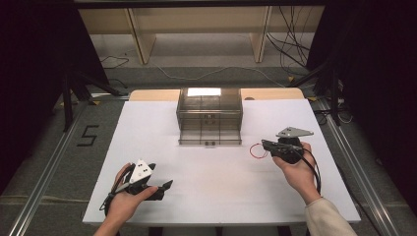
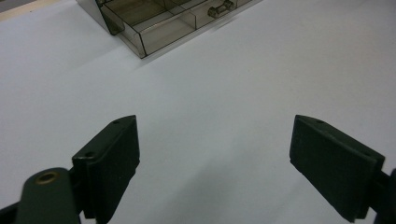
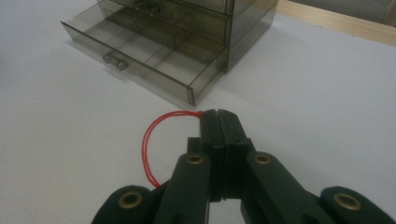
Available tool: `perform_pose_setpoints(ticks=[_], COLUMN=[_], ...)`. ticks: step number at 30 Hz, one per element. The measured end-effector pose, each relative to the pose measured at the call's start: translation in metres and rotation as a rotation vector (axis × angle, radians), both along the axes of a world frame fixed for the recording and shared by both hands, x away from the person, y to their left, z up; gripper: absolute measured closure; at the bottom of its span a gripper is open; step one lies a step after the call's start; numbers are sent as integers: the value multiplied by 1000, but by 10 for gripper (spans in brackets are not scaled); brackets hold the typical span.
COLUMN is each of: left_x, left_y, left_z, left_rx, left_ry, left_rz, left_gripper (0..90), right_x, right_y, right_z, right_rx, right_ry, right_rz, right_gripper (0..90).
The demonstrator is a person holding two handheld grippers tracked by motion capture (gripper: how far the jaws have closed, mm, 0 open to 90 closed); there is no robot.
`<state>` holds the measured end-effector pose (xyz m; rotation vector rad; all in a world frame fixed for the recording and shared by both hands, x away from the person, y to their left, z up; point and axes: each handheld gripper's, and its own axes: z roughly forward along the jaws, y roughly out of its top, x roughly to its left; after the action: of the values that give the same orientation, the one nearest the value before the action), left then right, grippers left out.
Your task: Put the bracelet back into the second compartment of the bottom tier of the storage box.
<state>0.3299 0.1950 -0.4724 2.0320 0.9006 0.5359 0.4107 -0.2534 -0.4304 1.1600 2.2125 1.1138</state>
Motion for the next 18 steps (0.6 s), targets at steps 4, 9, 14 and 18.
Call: perform_pose_setpoints(ticks=[4, 9, 14, 18], left_x=[0, 0, 1, 0], left_y=[0, 0, -1, -1], left_z=[0, 0, 0, 0], left_rx=[0, 0, 0, -3], left_ry=[1, 0, -1, -1], left_rz=[-2, -2, -4, -4], left_gripper=[159, 159, 159, 159], right_x=[2, 5, 8, 9], right_y=[6, 11, 15, 20], right_z=[1, 2, 3, 3], right_rx=[0, 0, 1, -2], right_ry=[-4, -7, -12, -9], right_rz=[10, 15, 20, 26], right_gripper=[900, 900, 900, 900])
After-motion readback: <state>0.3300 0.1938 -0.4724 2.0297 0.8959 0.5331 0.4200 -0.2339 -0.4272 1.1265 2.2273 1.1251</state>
